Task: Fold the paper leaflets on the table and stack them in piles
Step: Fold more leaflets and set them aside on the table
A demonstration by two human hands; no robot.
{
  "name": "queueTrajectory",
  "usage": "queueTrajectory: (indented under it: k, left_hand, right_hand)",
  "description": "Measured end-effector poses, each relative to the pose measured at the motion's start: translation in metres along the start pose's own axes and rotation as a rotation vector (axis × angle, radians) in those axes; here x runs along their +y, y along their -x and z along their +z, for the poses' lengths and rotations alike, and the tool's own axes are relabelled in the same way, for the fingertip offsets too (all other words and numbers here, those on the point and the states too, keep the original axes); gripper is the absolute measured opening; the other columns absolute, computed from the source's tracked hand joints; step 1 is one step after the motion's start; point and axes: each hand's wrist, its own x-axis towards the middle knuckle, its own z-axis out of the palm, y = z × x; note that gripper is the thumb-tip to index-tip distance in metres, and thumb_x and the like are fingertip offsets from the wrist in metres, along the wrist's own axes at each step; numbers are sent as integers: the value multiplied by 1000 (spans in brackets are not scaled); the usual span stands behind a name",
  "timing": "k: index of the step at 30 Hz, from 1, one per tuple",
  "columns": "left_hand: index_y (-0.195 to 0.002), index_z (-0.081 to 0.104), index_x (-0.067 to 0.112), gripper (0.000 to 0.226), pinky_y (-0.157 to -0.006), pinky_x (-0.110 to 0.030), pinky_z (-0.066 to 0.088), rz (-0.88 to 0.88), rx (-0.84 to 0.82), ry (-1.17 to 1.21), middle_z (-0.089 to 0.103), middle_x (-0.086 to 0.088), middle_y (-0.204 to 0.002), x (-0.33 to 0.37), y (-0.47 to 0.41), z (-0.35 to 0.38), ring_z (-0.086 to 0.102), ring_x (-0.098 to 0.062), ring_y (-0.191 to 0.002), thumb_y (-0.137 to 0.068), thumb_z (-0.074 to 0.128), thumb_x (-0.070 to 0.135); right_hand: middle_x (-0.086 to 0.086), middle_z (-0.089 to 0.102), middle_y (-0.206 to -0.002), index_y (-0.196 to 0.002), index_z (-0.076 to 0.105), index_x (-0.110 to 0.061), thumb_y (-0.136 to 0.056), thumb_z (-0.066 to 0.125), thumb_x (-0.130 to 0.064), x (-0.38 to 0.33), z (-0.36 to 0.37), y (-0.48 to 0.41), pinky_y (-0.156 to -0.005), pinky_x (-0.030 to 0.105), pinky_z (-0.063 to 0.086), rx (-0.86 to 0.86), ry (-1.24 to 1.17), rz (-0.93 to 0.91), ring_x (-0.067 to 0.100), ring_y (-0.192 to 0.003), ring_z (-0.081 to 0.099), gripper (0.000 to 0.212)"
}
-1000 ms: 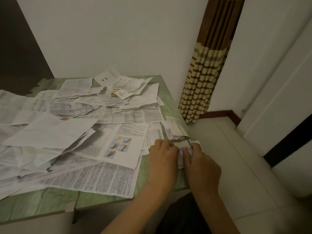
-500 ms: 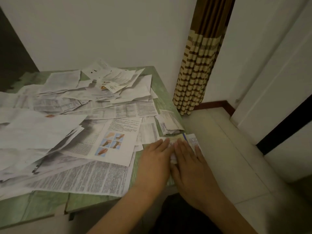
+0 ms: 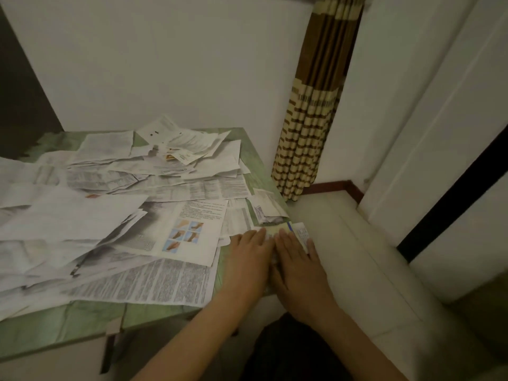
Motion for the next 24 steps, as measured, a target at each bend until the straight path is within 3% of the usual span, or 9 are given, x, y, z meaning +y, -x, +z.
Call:
queueTrajectory:
  k: [2, 4, 7, 9, 10, 13, 16, 19, 24]
  left_hand:
    - [-75, 73, 24, 43, -70, -31, 54, -3, 19, -6, 71, 3, -82, 3, 3, -6, 68, -18, -79, -37, 92, 24]
    - [-69, 70, 23, 41, -67, -30, 54, -16, 85, 37, 70, 5, -77, 1, 5, -12, 68, -16, -76, -35, 92, 25]
    - [-77, 71, 15, 46, -66, -34, 55, -28, 177, 89, 72, -2, -81, -6, 13, -19, 69, -23, -78, -37, 93, 13]
    - [-86, 72, 9, 44, -72, -40, 54, -18, 242, 152, 73, -8, -88, -12, 17, -20, 70, -29, -85, -47, 89, 2]
    - [-90, 72, 6, 40, -75, -43, 53, -19, 269, 178, 72, -10, -92, -15, 20, -22, 69, -31, -88, -53, 85, -2]
    - [-95, 70, 3, 21, -82, -46, 51, -17, 326, 204, 71, -14, -96, -26, 28, -28, 68, -33, -92, -75, 62, 3]
    - [-96, 70, 4, 35, -90, -43, 44, -45, 326, 232, 71, -12, -101, -38, 36, -38, 66, -32, -97, -83, 40, 18]
    - [-97, 70, 7, 37, -95, -39, 37, -73, 338, 236, 70, -10, -104, -53, 47, -53, 65, -30, -101, -85, 39, 22]
    - [-100, 69, 7, 36, -98, -30, 40, -121, 348, 239, 68, -10, -108, -89, 75, -88, 61, -28, -106, -86, 40, 22]
  right_hand:
    - [-2, 1, -158, -150, 1, -20, -74, -21, -71, 1, -4, 1, -114, 35, -17, 40, -57, -26, 8, -141, -14, 94]
    - [-2, 14, -157, -149, 18, -22, -87, 3, -61, 3, -10, 2, -114, 32, -12, 146, -179, -29, 8, -143, -3, 74]
    - [0, 42, -143, -136, 43, -22, -93, 22, -52, 4, -21, 4, -114, 28, 18, 291, -448, 62, 13, -136, 31, 56]
    - [-4, 53, -125, -123, 52, -24, -94, 28, -46, 5, -31, 5, -101, 28, 40, 383, -568, 73, 7, -114, 49, 44]
    - [-7, 54, -118, -117, 53, -24, -94, 31, -40, 5, -37, 5, -95, 24, 44, 422, -597, 79, 1, -105, 51, 36]
    - [-4, 56, -110, -114, 58, -16, -99, 39, -23, 4, -48, 5, -86, 26, 48, 478, -632, 125, 6, -98, 53, 26]
    - [-2, 59, -104, -111, 61, -13, -97, 41, -23, 0, -49, 3, -82, 27, 48, 512, -628, 142, 12, -96, 55, 26]
    - [-2, 60, -104, -109, 63, -12, -96, 48, -14, -10, -47, 0, -81, 14, 41, 531, -561, 121, 8, -97, 52, 21]
    - [2, 64, -107, -103, 66, -10, -92, 46, -12, -64, -43, -17, -89, 15, 37, 494, -538, -58, 7, -99, 52, 23]
